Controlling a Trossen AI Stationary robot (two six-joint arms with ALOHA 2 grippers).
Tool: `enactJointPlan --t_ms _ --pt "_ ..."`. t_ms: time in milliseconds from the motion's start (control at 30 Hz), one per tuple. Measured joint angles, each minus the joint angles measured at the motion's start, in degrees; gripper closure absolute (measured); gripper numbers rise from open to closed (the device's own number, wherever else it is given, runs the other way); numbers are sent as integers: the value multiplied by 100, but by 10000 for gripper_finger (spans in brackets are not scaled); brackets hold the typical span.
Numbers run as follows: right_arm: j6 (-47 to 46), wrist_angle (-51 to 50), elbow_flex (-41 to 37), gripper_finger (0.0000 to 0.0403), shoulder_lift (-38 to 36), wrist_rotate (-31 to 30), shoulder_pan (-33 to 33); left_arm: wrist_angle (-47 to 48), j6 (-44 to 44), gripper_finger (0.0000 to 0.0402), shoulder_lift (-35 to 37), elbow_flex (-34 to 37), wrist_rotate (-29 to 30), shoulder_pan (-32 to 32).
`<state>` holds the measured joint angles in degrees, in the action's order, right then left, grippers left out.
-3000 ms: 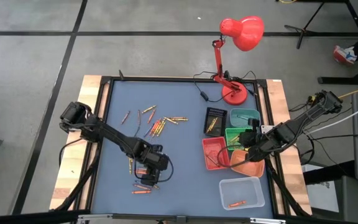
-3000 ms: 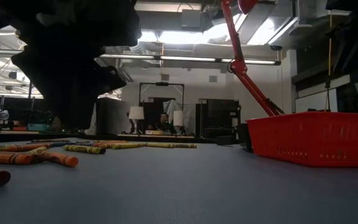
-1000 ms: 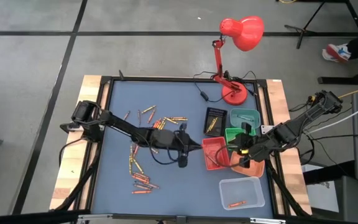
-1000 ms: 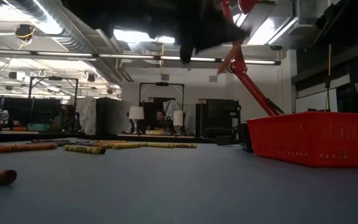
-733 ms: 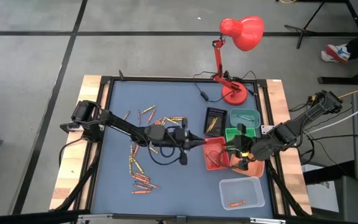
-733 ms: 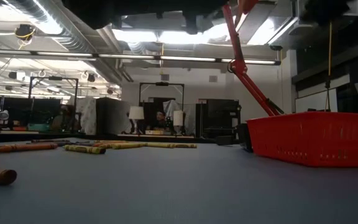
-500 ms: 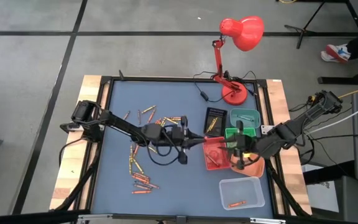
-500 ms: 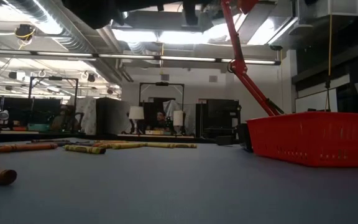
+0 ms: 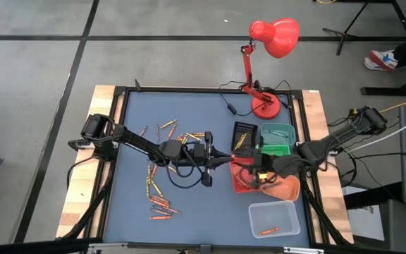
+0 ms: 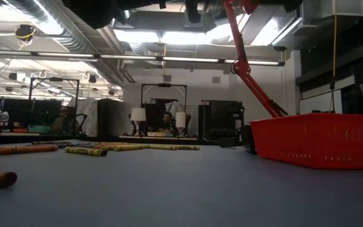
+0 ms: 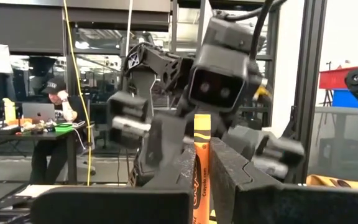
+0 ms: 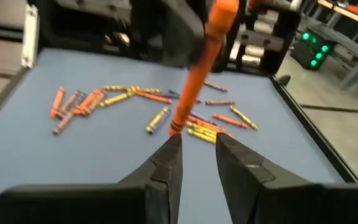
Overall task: Sort crayons
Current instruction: Put the orange crayon into the transparent bin
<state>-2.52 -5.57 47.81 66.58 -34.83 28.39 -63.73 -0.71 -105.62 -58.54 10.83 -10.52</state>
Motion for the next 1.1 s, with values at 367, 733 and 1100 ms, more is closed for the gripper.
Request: enactJointPlan --t_ms 367,733,1100 --pt "138 588 0 308 627 1098 -484 24 0 390 0 0 -2 -7" --pt "147 951 0 308 643 1354 -639 342 -2 390 2 -2 -1 -6" --pt "122 829 0 386 643 1543 -635 833 10 390 4 -9 -28 -9"
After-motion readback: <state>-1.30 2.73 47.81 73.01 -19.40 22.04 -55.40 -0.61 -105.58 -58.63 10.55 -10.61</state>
